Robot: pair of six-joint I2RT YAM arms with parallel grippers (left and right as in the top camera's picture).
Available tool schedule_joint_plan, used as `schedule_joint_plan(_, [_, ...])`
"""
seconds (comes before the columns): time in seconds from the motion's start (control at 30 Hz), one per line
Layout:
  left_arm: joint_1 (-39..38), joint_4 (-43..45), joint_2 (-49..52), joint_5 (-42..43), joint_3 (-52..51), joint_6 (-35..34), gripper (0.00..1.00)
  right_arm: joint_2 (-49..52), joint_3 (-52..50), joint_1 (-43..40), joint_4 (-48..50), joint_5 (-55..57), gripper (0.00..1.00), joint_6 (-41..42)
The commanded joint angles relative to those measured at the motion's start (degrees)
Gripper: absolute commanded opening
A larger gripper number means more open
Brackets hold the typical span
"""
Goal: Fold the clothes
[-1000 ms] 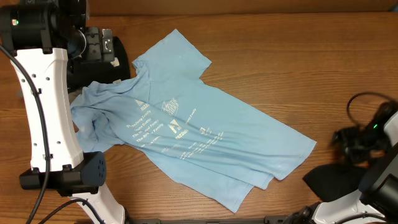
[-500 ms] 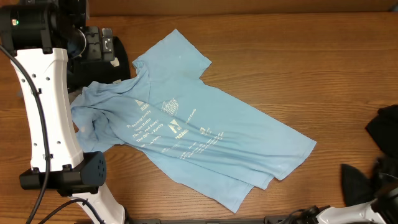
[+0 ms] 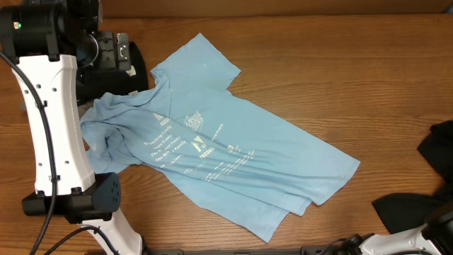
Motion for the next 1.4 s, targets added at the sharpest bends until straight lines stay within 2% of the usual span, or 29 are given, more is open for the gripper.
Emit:
schedule_joint_plan(0.0, [-0.3, -0.1, -0.3, 4.5, 0.9, 1.1, 1.0, -2.5, 1.4, 8.3, -2.6, -10.4, 0.68, -7.7])
schedule_joint_plan(0.07, [-0.3, -0.1, -0.3, 6.4, 0.8, 1.1, 1.0, -2.3, 0.7, 14.2, -5.3, -5.9, 0.73, -7.7])
schedule_joint_plan(0.17, [-0.3, -0.1, -0.3, 7.1, 0.8, 1.1, 1.0, -0.9, -1.0, 23.5, -8.7, 7.8, 0.78, -7.7])
schedule_joint_plan(0.3, [-0.3, -0.1, -0.3, 7.1, 0.8, 1.1, 1.0, 0.5, -6.1, 32.9, -8.6, 23.5, 0.78, -7.0])
schedule_joint_plan(0.5, [-0.3, -0.1, -0.3, 7.5, 0.8, 1.1, 1.0, 0.5, -19.0, 39.2, -1.0, 25.1, 0.79, -7.7])
schedule_joint_plan(0.57, [-0.3, -0.1, -0.3, 7.5, 0.8, 1.1, 1.0, 0.5, -22.9, 39.2, 0.8, 20.8, 0.77, -7.3])
schedule_joint_plan(0.9, [-0.3, 0.2, -0.3, 7.4, 0.8, 1.2, 1.0, 0.5, -31.5, 39.3, 2.1, 13.3, 0.71, -7.7])
schedule_joint_plan(1.0, [-0.3, 0.6, -0.3, 7.4, 0.8, 1.1, 1.0, 0.5, -34.3, 39.3, 6.3, 13.3, 0.61, -7.7])
schedule_joint_plan(1.2, [-0.3, 0.8, -0.3, 7.4, 0.8, 1.2, 1.0, 0.4, -32.2, 39.1, 12.3, 13.3, 0.05, -7.7])
schedule_joint_plan(1.37, [-0.3, 0.8, -0.3, 7.4, 0.8, 1.2, 1.0, 0.4, -21.0, 37.0, 14.6, 13.4, 0.04, -7.0])
